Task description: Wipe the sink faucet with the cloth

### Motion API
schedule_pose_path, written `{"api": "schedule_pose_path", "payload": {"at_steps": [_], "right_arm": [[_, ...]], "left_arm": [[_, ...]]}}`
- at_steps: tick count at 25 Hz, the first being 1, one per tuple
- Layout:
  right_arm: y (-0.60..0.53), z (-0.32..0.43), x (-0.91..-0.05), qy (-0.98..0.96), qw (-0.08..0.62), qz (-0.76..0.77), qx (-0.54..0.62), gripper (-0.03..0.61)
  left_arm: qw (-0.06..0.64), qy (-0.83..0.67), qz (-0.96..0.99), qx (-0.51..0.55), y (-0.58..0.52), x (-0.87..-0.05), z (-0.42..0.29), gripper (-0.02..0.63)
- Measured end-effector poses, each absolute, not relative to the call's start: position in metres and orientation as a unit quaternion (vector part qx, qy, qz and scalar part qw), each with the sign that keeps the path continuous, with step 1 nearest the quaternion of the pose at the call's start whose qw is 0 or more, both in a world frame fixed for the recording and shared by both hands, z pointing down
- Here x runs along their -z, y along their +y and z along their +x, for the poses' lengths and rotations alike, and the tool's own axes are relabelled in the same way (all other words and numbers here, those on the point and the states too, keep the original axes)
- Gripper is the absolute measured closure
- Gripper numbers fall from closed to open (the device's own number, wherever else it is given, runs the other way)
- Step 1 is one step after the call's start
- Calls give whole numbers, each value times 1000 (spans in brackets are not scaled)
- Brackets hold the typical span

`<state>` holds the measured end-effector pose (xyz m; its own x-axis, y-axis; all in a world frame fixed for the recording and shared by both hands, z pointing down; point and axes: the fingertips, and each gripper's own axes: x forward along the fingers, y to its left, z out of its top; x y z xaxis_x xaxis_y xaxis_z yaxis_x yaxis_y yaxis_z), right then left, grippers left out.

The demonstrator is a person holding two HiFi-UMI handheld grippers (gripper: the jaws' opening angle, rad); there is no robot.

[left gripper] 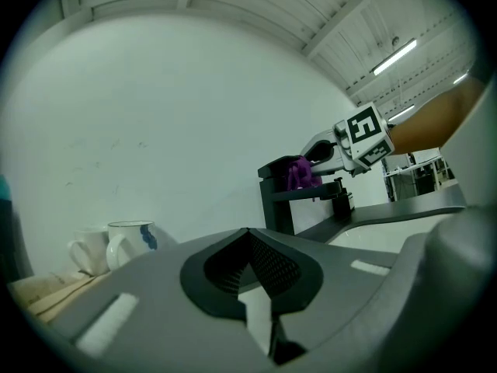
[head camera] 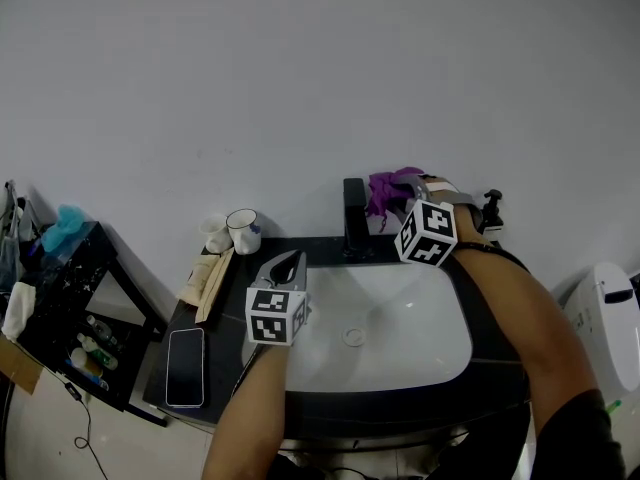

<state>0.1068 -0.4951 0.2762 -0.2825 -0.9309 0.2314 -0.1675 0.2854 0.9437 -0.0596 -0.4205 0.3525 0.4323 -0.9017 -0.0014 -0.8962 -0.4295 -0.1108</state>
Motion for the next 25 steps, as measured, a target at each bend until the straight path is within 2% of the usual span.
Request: {"api": "schedule_pose_path", "payload": {"at_steps": [7,25], "right_arm": [[-502,88,-281,-652,450,388,472,499],[-505,80,-332,-675,458,365,449,499]], "left_arm": [[50,532,-845,29,-421,-352,-60,597],[47,534,-844,29,-424,-353,-62,597]]}}
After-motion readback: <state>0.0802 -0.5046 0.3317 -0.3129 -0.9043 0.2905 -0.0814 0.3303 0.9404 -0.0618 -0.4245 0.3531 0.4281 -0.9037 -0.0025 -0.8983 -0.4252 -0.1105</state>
